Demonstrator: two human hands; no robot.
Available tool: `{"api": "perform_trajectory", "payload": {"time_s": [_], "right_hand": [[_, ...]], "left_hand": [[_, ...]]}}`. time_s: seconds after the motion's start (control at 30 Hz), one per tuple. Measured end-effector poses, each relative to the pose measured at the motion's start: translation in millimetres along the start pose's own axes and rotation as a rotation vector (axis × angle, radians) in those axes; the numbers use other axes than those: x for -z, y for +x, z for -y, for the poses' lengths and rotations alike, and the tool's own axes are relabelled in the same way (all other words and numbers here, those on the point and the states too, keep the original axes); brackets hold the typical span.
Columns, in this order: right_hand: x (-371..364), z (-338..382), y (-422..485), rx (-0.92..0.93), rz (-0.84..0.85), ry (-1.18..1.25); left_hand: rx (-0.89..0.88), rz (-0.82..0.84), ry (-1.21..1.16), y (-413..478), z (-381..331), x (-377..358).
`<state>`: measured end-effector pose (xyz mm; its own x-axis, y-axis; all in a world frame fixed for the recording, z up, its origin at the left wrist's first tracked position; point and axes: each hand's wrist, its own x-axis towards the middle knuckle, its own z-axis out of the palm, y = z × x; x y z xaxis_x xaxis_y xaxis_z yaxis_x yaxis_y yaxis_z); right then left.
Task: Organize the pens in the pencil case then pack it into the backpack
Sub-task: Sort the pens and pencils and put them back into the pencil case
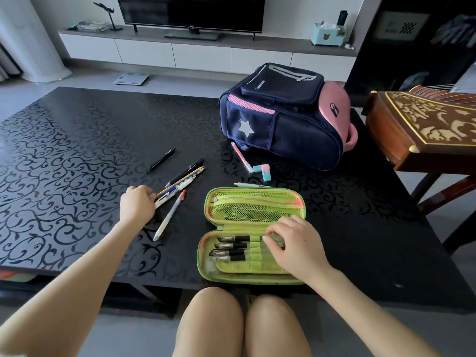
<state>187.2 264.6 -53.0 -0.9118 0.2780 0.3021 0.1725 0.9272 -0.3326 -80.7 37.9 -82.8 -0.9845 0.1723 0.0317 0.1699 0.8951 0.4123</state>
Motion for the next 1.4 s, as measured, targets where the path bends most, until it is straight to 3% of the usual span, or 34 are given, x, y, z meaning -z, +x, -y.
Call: {"api": "perform_trajectory", "payload": {"time_s": [0.13,0.33,0.53,0.63,0.77,0.87,1.03,1.17,1.3,1.4], "right_hand": [[-7,4,-3,0.006,0.017,0.054],[-8,0,-6,0.011,0.038,0.037],[-1,2,-7,0.013,0.056,0.024],[2,7,-7,0.002,-0.023,0.038],[11,19,-3,-0.089,-0.085,0.15],[18,29,-5,-0.164,0.037,0.31],[20,27,-20,-0.14,0.112,0.338],[16,31,-26,-0.137,0.183,0.336],[-4,43,-30,-0.195,0.231,0.128],[-13,44,-32,-0.306,0.214,0.196]], "left_hand": [[-0.047,0.089,-0.104,16,-5,1],[-0.23,0.286,0.038,24,-9,11],[-0.255,0.181,-0.024,23,-2,28],[-0.23,0.104,-0.144,5,0,48],[-0.44,0.195,-0.179,-56,-9,66],[-0.635,0.336,-0.17,-105,-12,65],[-0.685,0.366,-0.139,-136,-18,55],[-0.854,0.406,-0.166,-161,-52,30],[-0.707,0.328,-0.271,-179,-82,-13],[-0.607,0.279,-0.307,-172,-84,-25]]}}
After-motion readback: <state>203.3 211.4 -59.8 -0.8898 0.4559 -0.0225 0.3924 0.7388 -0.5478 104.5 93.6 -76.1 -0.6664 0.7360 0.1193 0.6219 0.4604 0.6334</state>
